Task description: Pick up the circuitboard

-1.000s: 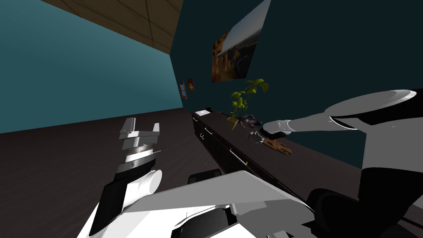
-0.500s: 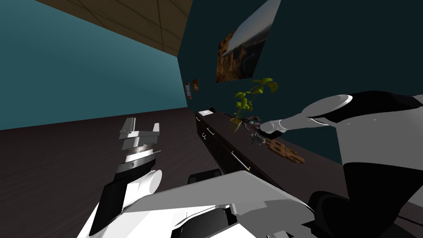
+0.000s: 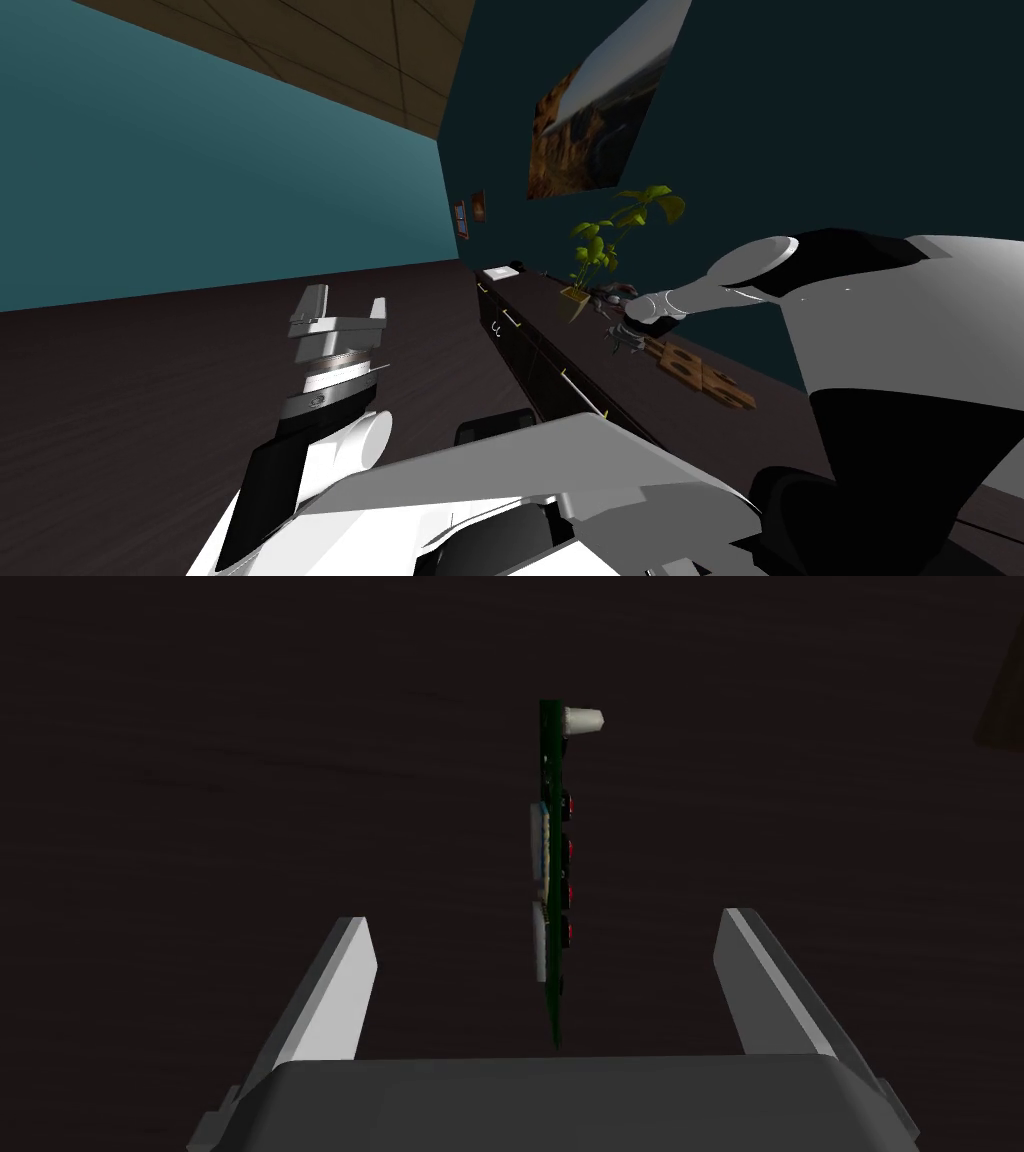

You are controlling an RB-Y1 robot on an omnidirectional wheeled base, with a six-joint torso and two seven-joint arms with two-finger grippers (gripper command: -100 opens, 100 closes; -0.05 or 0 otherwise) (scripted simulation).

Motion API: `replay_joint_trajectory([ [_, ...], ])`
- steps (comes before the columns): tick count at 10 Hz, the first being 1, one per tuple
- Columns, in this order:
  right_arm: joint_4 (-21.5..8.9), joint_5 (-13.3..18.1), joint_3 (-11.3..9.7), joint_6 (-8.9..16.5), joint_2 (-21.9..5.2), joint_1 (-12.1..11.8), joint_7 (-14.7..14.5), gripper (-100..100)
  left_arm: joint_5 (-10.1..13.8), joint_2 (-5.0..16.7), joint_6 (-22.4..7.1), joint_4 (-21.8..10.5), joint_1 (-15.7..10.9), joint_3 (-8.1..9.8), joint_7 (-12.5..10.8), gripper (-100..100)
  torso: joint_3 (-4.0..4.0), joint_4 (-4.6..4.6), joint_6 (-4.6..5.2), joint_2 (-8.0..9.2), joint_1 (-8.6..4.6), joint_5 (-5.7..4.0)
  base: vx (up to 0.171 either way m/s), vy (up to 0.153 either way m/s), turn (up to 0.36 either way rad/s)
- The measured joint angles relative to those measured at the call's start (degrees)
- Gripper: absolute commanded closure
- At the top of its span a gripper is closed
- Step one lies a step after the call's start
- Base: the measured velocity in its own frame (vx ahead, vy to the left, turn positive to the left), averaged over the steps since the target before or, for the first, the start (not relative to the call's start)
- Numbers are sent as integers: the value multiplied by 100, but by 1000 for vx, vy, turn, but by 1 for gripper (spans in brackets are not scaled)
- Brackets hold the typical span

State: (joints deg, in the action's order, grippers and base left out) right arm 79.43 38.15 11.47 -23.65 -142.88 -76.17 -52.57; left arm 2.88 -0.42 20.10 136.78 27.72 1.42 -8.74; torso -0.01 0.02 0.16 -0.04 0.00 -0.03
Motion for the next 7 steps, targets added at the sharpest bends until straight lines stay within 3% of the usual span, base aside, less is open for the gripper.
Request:
replay_joint_trajectory([
  [3, 72, -28, 63, 287, -80, -290, 39, -100, 0, 0, 0, 0, 0, 0, 0, 0, -8, -3, 0, -13, -7, -2, 29, -20, 2],
  [4, 76, -30, 65, 312, -84, -299, 46, 100, 0, 0, 0, 0, 0, 0, 0, 0, -5, -2, 0, -8, -2, -1, 0, 0, 0],
  [7, 78, -49, 72, 305, -68, -292, 71, 100, 0, 0, 0, 0, 0, 0, 0, 0, -9, -10, -13, -7, 3, 1, 0, -1, -6],
])
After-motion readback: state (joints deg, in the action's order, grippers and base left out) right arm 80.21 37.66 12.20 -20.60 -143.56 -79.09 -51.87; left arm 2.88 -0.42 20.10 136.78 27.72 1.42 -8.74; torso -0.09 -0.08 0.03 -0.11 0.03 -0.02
